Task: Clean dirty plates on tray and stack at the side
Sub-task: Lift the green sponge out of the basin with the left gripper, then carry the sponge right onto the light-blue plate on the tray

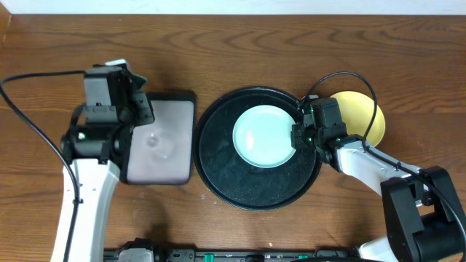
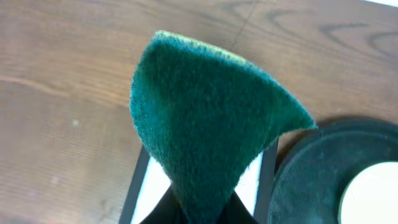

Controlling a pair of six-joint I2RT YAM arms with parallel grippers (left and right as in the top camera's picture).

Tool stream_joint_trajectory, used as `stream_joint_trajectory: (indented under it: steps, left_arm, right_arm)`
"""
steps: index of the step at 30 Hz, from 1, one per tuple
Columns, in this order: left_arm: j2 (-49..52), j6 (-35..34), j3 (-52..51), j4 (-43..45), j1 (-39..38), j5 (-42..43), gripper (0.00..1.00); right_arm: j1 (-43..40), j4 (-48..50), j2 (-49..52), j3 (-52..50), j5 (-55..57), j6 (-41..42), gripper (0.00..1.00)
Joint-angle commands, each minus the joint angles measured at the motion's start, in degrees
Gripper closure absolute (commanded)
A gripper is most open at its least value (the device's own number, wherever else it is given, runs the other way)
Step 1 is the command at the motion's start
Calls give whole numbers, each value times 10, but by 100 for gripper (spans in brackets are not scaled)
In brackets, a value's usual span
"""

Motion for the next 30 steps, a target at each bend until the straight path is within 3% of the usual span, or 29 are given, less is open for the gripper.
stream_joint_trajectory:
  steps: [1,7,12,16,30]
  left_arm:
    - [53,3,91,-52,3,-4,93]
    - [137,-19,147,-128,-5,13,93]
    - [166,-25,147,-130,-26,123,93]
    - [168,-97,146,-125,-57,174,92]
    - [212,-196,110,-34,-251,175,93]
  right_arm:
    - [-1,-1,3,2,-9,6,99]
    - [-1,-2,3,2,-9,6,99]
    - [-1,-2,3,2,-9,6,99]
    - [-1,-2,3,2,-9,6,99]
    - [16,-8,3,2,-9,6,99]
